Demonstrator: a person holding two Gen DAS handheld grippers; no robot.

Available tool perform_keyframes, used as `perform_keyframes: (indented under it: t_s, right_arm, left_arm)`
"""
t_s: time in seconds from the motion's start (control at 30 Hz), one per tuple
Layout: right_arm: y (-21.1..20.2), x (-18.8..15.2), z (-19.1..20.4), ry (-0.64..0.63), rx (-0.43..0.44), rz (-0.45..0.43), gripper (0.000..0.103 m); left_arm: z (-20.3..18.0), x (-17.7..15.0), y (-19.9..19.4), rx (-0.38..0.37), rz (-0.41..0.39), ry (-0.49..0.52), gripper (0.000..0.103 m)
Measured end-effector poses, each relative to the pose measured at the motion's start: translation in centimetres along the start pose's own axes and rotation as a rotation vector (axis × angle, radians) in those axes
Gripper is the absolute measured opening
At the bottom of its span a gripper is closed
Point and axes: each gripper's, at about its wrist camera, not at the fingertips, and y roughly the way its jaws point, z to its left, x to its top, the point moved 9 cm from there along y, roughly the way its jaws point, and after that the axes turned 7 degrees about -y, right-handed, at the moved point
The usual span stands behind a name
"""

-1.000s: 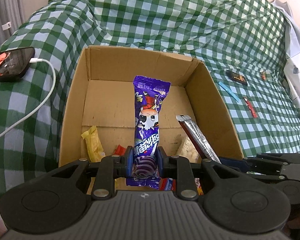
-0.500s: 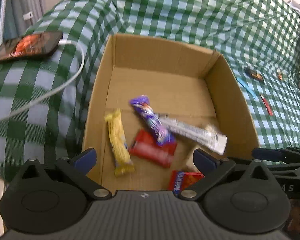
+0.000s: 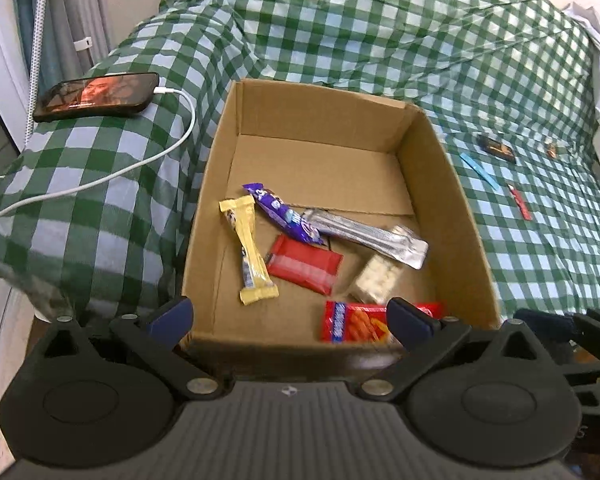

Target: Organize snacks

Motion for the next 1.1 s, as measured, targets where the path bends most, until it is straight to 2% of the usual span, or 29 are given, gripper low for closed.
perform_keyframes:
  t_s: [0.17, 0.57, 1.1]
  right_arm:
    - [-2.6, -0.7, 1.1, -0.015, -0.004, -0.056, 0.085]
    - [-6.4, -2.9, 1.7, -0.036, -0.013, -0.120, 0.089]
    - [-8.1, -3.9, 1.7, -0.022, -0.008, -0.159, 0.090]
  left_arm:
    - [-0.8, -1.7, -2.5, -0.003, -0.042, 0.011, 0.103]
    - [-2.2, -3.8, -6.3, 0.000, -0.089, 0.042, 0.103]
    - [-2.5, -4.3, -7.8, 0.005, -0.111, 0.055, 0.103]
